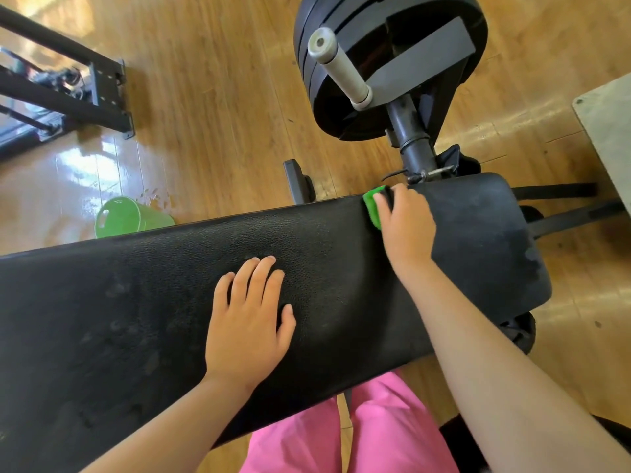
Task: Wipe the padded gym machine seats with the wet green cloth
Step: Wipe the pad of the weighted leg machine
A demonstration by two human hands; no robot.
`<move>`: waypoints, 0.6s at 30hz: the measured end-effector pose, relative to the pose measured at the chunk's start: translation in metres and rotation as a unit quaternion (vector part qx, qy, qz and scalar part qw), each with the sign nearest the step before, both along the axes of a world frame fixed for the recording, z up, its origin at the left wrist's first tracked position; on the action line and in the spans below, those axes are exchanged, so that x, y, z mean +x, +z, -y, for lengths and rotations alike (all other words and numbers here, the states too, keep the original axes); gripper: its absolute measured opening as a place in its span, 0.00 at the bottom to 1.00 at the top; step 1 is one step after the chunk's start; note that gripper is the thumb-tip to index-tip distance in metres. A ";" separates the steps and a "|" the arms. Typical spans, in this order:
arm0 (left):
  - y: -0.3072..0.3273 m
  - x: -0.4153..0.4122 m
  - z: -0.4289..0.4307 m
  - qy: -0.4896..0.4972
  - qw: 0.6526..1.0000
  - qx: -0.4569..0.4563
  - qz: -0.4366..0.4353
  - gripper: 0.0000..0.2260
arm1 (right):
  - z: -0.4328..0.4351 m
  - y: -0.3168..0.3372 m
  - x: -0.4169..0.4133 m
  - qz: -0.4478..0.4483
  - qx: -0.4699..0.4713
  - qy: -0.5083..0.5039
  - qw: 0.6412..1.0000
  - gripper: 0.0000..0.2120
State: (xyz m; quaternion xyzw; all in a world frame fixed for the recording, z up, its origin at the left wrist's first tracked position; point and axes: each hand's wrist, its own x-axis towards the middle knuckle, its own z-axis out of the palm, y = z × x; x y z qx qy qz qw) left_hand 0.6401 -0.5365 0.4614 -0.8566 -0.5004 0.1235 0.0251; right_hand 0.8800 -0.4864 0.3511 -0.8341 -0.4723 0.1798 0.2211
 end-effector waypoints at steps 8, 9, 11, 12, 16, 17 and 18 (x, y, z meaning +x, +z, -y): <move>-0.001 0.001 0.000 0.002 1.000 -0.001 -0.006 0.21 | -0.009 0.021 -0.044 -0.057 0.054 0.054 0.995 0.16; -0.001 0.001 0.000 0.002 1.000 0.000 -0.006 0.21 | -0.013 0.025 -0.055 -0.066 0.069 0.078 0.992 0.16; 0.000 0.001 0.000 0.002 1.000 0.002 -0.006 0.21 | -0.021 0.029 -0.068 -0.057 0.089 0.113 0.988 0.16; 0.000 0.001 0.000 0.003 1.000 0.002 -0.006 0.21 | -0.025 0.029 -0.069 -0.049 0.092 0.122 0.987 0.15; -0.001 0.001 0.000 0.002 1.000 0.003 -0.006 0.21 | -0.030 0.019 -0.041 -0.031 0.073 0.116 0.990 0.15; -0.001 0.001 0.000 0.002 1.000 0.003 -0.005 0.21 | -0.030 0.015 -0.029 -0.025 0.061 0.102 0.993 0.16; -0.001 0.001 0.000 0.003 1.000 0.003 -0.004 0.21 | -0.029 0.010 -0.018 -0.019 0.048 0.086 0.995 0.16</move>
